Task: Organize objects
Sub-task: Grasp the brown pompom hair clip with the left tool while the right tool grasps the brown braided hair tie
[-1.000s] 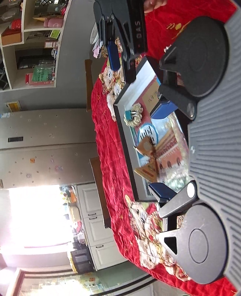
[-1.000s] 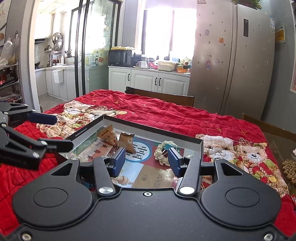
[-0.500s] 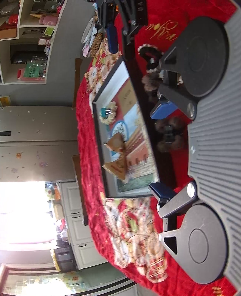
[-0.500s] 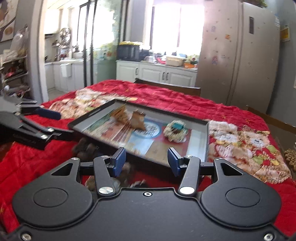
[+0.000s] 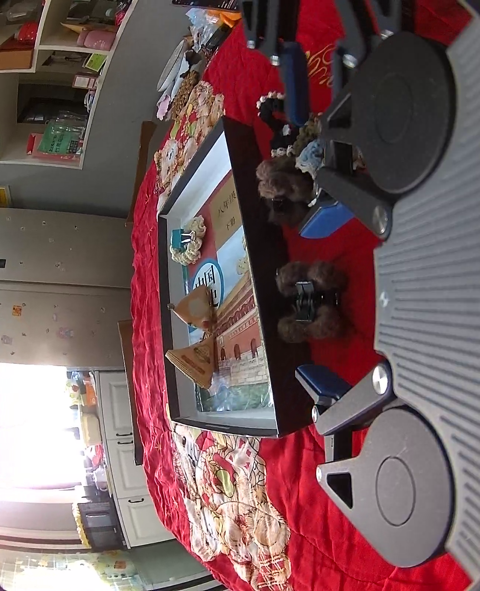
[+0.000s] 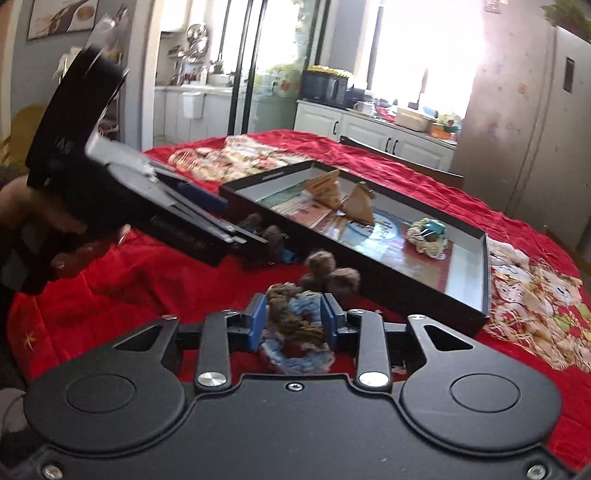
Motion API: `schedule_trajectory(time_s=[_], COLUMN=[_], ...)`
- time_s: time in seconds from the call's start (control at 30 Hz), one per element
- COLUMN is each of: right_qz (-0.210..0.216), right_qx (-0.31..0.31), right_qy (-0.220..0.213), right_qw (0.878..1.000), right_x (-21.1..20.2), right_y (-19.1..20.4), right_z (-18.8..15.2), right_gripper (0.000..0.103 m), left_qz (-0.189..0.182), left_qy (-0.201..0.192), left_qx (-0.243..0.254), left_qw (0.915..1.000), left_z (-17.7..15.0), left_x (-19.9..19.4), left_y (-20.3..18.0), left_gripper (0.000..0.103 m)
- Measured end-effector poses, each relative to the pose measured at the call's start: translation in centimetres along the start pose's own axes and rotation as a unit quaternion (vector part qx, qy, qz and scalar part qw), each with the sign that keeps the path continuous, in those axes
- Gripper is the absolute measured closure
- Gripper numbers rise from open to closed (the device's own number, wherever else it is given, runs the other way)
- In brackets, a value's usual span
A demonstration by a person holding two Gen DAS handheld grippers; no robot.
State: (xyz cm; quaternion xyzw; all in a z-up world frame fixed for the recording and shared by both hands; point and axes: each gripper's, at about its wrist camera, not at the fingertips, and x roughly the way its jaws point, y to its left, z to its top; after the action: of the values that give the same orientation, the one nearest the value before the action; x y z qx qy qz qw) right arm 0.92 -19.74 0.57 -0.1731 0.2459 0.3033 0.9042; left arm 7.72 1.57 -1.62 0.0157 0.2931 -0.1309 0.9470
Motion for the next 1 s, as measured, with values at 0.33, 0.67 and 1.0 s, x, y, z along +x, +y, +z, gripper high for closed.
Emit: schedule_trajectory(time_s=[0.33, 0.67, 1.0], right_qz=[-0.010, -0.014, -0.011], right_qx=[-0.035, -0.034, -0.020], right_qy=[0.011, 0.018, 0.014], right_qw=[0.999, 0.999, 1.000], right_x=[1.2, 1.6, 1.5], right_y=[1.2, 0.8, 0.3], right_z=[-0.2, -0.6, -0.5], right_gripper=[0.082, 0.090, 0.093], left_qz=[0.000, 0.004, 0.003], left_qy=[0.008, 0.024, 0.027], left_qx=[-0.013, -0.030, -0.032], left_qw=[0.9999, 0.9993, 0.9991], left_z=[-0.2, -0.6, -0.6], left_x=[1.4, 2.5, 2.4], left_y=[-0.3, 0.1, 0.2], left_gripper=[0.019, 0.036, 0.055])
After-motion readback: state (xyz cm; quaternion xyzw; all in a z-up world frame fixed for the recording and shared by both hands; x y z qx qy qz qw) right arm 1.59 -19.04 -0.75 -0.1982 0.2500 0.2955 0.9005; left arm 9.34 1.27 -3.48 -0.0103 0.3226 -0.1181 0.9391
